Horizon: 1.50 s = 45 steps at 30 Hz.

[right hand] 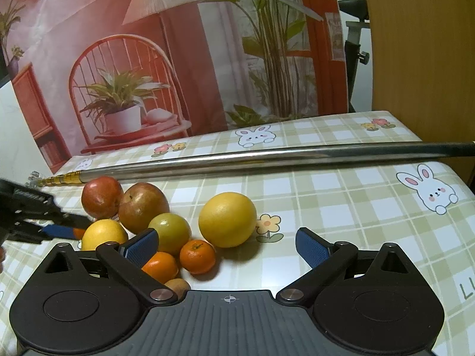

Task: Organize fruits
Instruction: 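Grasp a mandarin from the fruit pile with the left gripper, then carry the mandarin toward the plate with left gripper while right gripper grasps the yellow grapefruit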

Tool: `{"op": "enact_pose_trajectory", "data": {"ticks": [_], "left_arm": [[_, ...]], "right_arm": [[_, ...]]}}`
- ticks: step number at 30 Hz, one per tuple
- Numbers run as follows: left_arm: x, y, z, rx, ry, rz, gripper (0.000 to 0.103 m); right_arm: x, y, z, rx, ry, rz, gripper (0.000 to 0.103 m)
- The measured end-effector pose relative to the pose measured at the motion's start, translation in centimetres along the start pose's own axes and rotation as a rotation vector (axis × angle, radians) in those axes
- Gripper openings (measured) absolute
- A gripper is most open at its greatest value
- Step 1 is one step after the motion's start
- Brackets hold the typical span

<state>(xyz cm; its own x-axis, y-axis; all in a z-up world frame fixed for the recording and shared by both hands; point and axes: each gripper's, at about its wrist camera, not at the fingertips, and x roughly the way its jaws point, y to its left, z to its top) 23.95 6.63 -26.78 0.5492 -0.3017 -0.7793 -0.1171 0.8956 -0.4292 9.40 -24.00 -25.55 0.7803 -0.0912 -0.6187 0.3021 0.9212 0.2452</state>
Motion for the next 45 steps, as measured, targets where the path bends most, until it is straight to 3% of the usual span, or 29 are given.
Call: {"op": "enact_pose_trajectory", "data": {"ticks": [5,12,20,36,45], "left_arm": [[-0.9,1.0,-0.8,0.039,-0.010,0.023,0.037],[-1.1,-0.5,-1.7,0.161,-0.050,0.077,0.037],[-0.9,-1.1,-2.1,0.202,-0.088,0.088,0.037],[-3.2,-1.2,-3.8,0.235,-0.161,0.020,0.037],[-5.3,-0.8,-4.8,0.246,-0.205,-0.012,0.037]], "right_arm": [[0.2,0.0,-0.4,0.012,0.010,0.011,0.098],[0.0,0.0,-0.8,0.018,0.016,0.008,0.098],[-0.1,0.1,-1.1,0.013,0.027,0.000,0.098],[-0.1,1.4,-0.9,-0.041,0.043,-0.002,0.098],[0.0,2.1,-0.5,-0.111,0.010,-0.009,0.094]]}}
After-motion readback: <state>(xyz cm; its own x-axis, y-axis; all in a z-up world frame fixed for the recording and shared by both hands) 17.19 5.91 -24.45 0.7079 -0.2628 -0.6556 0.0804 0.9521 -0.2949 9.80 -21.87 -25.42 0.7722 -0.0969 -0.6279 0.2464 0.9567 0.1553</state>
